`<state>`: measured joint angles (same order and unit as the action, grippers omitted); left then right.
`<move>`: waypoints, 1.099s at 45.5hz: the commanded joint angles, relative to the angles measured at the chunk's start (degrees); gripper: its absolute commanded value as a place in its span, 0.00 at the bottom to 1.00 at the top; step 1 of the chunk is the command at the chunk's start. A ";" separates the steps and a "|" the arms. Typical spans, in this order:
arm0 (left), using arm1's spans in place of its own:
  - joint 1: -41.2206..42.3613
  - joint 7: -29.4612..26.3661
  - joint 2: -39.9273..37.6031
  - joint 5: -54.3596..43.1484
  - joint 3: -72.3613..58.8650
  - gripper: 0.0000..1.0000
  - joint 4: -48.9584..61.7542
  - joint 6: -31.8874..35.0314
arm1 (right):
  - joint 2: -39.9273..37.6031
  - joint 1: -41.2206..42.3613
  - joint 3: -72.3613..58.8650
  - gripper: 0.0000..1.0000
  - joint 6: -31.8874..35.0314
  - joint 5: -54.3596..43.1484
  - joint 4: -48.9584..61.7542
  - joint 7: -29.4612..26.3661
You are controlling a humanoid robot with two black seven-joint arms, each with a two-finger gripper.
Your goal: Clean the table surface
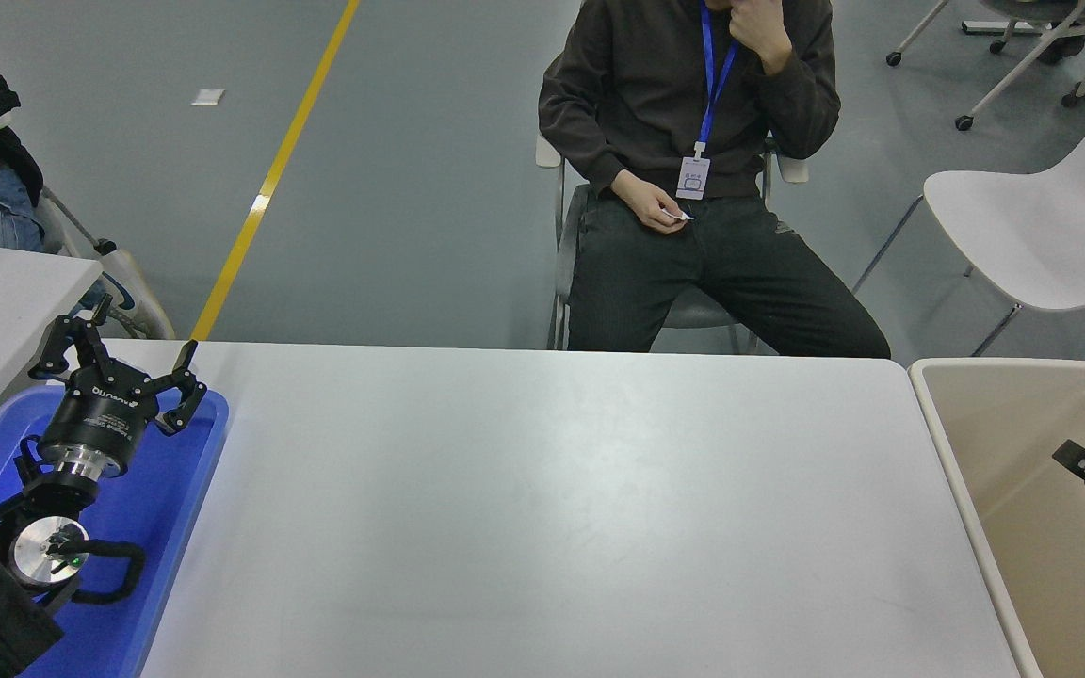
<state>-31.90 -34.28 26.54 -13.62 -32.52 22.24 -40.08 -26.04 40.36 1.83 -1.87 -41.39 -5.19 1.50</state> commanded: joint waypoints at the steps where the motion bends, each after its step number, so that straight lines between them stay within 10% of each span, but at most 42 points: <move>1: 0.00 0.00 0.00 -0.01 0.00 1.00 0.00 0.00 | -0.24 0.42 4.04 1.00 -0.07 7.20 -0.08 0.08; 50: 0.00 0.00 0.00 -0.01 0.00 1.00 0.00 0.00 | 0.45 -13.37 72.50 1.00 5.46 8.70 -42.35 0.78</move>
<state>-31.90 -34.28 26.54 -13.62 -32.52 22.24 -40.08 -28.86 33.72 60.37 -1.10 -33.77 -35.28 2.21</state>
